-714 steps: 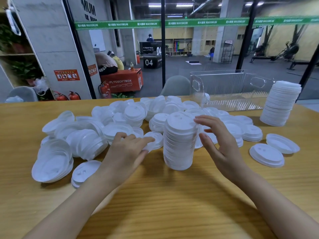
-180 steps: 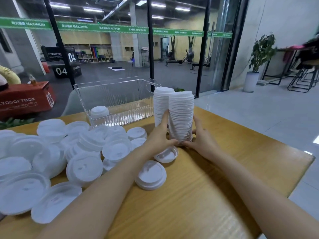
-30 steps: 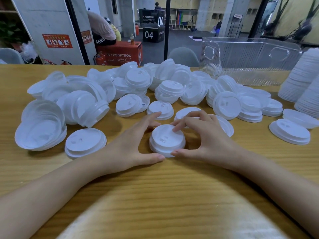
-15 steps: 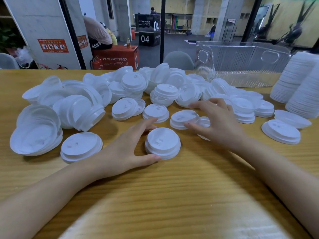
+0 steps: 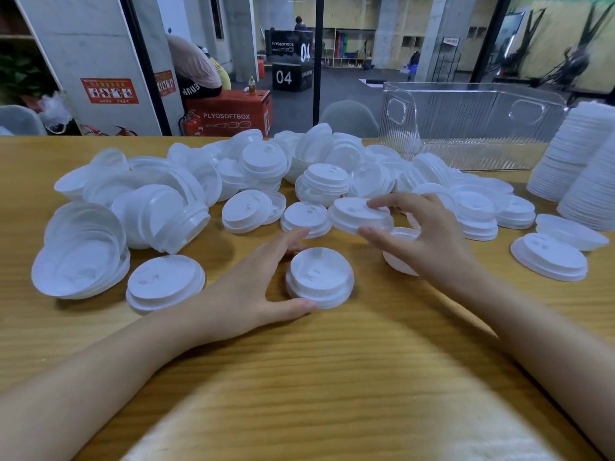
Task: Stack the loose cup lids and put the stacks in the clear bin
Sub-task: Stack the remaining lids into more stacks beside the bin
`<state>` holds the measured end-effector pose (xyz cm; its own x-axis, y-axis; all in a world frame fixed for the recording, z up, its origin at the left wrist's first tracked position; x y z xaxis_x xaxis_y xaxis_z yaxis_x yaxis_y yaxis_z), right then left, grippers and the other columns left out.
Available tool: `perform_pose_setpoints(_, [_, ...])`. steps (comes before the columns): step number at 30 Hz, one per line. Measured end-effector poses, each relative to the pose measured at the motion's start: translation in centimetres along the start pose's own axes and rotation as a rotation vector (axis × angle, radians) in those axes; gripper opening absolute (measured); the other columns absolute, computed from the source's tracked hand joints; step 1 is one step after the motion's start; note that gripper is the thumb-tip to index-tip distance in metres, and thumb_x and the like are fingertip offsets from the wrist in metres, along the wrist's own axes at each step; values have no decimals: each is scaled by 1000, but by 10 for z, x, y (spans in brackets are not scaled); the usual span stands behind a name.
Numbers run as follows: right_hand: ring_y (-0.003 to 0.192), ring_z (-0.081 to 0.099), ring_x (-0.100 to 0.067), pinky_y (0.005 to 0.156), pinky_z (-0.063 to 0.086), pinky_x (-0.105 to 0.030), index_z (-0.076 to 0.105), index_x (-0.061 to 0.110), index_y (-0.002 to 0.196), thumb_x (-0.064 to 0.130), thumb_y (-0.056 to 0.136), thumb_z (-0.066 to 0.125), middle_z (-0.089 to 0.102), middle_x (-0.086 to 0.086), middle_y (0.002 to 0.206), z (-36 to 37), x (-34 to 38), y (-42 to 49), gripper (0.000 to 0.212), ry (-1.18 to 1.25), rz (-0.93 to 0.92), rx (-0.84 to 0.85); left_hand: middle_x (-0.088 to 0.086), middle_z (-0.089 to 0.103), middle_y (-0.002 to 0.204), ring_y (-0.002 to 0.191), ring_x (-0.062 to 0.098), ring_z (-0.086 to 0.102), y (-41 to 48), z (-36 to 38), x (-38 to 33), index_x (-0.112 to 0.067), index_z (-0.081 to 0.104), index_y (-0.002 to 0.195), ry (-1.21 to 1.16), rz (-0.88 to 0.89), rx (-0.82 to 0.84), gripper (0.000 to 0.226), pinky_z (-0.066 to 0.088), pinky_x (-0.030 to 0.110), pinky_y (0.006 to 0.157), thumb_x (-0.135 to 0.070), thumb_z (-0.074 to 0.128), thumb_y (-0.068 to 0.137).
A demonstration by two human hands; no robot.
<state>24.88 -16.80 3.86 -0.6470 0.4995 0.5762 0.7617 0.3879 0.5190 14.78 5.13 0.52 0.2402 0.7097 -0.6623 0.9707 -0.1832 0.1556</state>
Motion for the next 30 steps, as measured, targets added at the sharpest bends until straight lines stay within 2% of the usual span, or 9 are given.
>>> perform_pose_setpoints(2, [111,51,1,86,32,-8,65,47,100,70,64,62,63,33,105,4,12,-7,43,164,-5,65,-27,39,140,131,-17,31,1,0,0,-49,11,144,-29,0,-6,97,23,2,104,-58,77,73])
perform_pose_setpoints(5, [114,50,-1,84,29,-2,66,45,104,65,64,66,64,28,111,17,24,-17,45,195,-69,205,-31,39,138,127,-22,32,1,-1,1,-43,7,148,-105,-25,-11,104,24,-1,100,-36,82,76])
perform_pose_setpoints(9, [115,45,-3,88,32,-6,64,42,103,65,63,68,61,30,116,29,19,-22,47,161,-93,309,-23,42,142,131,-15,34,1,-1,3,-38,1,153,-116,-41,-11,114,24,4,107,-37,82,73])
perform_pose_setpoints(15, [114,44,-4,96,37,-19,58,39,98,66,63,68,64,21,117,30,17,-22,46,99,-122,327,-30,41,136,126,-22,32,1,-2,3,-35,5,154,-84,-34,-7,111,22,-4,97,-32,83,75])
perform_pose_setpoints(20, [113,43,-4,98,38,-24,57,37,99,67,63,67,62,24,121,33,17,-22,48,84,-136,326,-27,42,138,128,-20,32,2,-2,3,-34,6,154,-69,-24,-10,110,21,-3,98,-34,82,74])
perform_pose_setpoints(30, [108,41,-1,95,37,-26,57,37,98,71,63,65,61,28,119,35,12,-22,49,11,-181,322,-23,43,139,128,-19,31,2,-2,3,-33,9,153,-28,-14,-11,107,20,-4,98,-37,81,74])
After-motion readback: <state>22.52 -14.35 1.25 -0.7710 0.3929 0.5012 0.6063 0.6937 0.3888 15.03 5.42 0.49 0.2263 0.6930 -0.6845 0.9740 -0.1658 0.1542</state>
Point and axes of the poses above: each hand's wrist, its own y-axis towards the middle knuckle, its own z-axis out of the palm, x = y × z, the point moved 3 cm from there along y, towards the middle knuckle
